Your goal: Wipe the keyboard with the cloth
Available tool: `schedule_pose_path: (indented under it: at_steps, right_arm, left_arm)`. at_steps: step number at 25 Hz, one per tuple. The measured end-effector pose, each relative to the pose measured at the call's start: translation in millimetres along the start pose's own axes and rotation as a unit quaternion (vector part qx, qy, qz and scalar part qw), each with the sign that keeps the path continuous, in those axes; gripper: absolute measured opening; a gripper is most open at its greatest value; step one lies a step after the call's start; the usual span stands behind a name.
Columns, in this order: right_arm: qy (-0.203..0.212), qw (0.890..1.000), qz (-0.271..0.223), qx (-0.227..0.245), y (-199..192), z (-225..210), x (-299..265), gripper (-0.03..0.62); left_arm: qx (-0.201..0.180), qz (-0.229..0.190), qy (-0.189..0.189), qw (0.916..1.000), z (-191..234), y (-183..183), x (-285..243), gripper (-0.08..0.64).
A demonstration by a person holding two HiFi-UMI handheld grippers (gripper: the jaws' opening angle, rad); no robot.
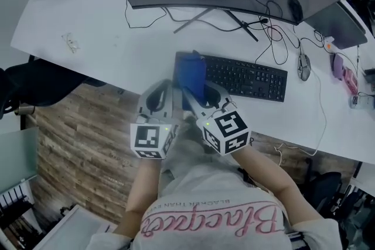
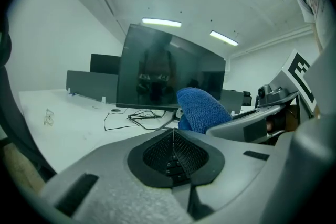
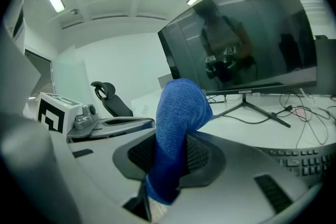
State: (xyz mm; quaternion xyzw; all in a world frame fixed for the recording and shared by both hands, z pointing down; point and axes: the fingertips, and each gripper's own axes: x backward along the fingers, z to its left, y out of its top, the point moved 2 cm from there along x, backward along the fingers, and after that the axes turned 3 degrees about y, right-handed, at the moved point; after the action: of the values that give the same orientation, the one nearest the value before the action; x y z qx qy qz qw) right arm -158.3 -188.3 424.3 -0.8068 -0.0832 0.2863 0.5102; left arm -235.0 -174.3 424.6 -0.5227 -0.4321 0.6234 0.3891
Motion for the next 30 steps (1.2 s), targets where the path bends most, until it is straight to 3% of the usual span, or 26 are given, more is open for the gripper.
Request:
schedule_pose_path:
  at_steps: [6, 15, 30]
  right_arm:
    - [0.010, 0.999, -0.004, -0.036, -10, -5, -38, 0.101]
    - [-0.010, 0.992, 0.043, -0.121, -38, -28, -87, 0.101]
    - [-0.088, 0.981, 0.131, -0.115, -51, -41, -106, 0.101]
  left_arm:
    - [-0.003, 0.021, 0.014, 0.9997, 22, -22, -18, 0.006]
    - [0.008, 0.048, 0.016, 0.9987, 49, -40, -40, 0.006]
    - [0.021, 0.079, -0.011, 0.9966, 67, -54, -66, 0.006]
